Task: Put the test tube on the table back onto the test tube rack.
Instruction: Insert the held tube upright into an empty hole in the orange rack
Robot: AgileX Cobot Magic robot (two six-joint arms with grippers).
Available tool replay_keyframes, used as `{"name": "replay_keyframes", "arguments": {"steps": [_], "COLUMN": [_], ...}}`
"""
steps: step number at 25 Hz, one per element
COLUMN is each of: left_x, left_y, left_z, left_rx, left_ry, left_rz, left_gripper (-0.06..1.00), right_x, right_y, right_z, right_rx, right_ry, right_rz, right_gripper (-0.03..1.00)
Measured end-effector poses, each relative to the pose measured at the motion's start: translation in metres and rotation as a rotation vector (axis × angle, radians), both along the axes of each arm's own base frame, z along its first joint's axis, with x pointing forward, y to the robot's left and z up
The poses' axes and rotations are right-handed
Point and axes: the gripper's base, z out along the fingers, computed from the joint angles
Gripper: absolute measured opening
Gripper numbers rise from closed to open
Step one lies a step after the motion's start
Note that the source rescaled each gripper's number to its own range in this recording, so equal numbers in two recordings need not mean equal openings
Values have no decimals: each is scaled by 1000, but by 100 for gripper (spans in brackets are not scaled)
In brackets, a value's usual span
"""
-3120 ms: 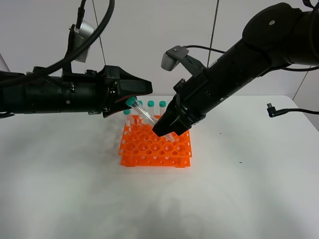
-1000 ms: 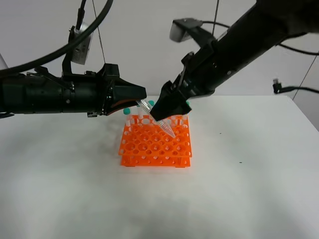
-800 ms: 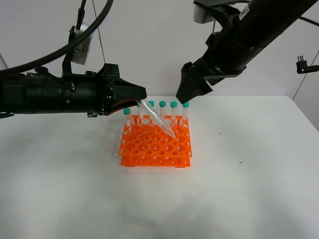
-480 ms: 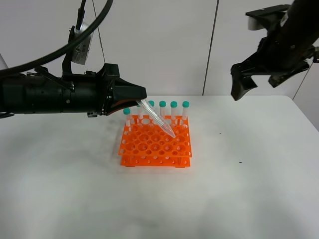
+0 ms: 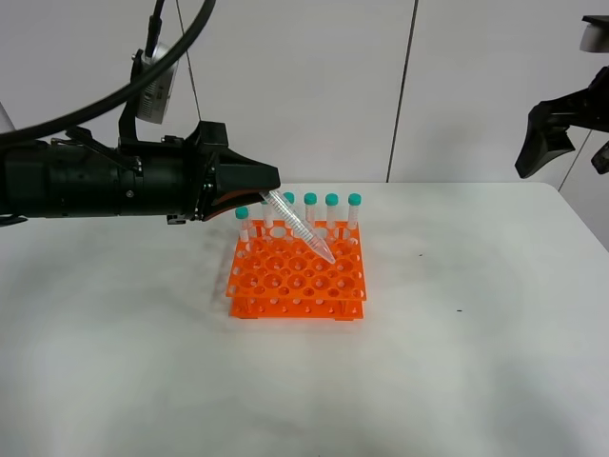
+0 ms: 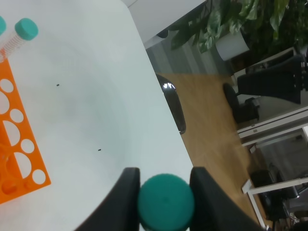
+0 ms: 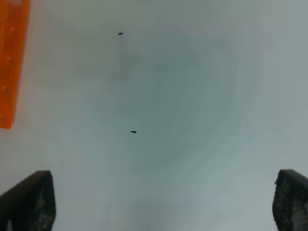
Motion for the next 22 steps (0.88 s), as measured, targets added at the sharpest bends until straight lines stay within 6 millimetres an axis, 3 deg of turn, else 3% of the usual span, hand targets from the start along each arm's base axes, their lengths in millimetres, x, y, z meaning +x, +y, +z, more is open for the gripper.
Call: {"name": "replay_keyframes", "arguments": {"steps": [4,8,12,15,18,22], "left_x": [0,0,0,-1,-1,-2], "left_y": [0,0,0,-1,-1,-2], "left_z": [0,0,0,0,1,1], "left_rx": [0,-2,-3,-7,-14,-18], "left_ry": [0,1,1,2,3,3], "left_rz": [0,-1,-3,-10,-18,-24], "left_gripper": [0,0,0,0,0,0], "right_x": [-10,-42,-96,-142,-188,-233], "right_y": [2,8,10,11,13,13], "right_z": [-1,-3,-8,-23,-49,-76], "right_rx": [10,10,10,8,8,11], "right_ry": [8,21,19,25,21,-150], "right_rz": [5,20,17,17,12,-25], "right_gripper": [100,100,100,100,100,100]}}
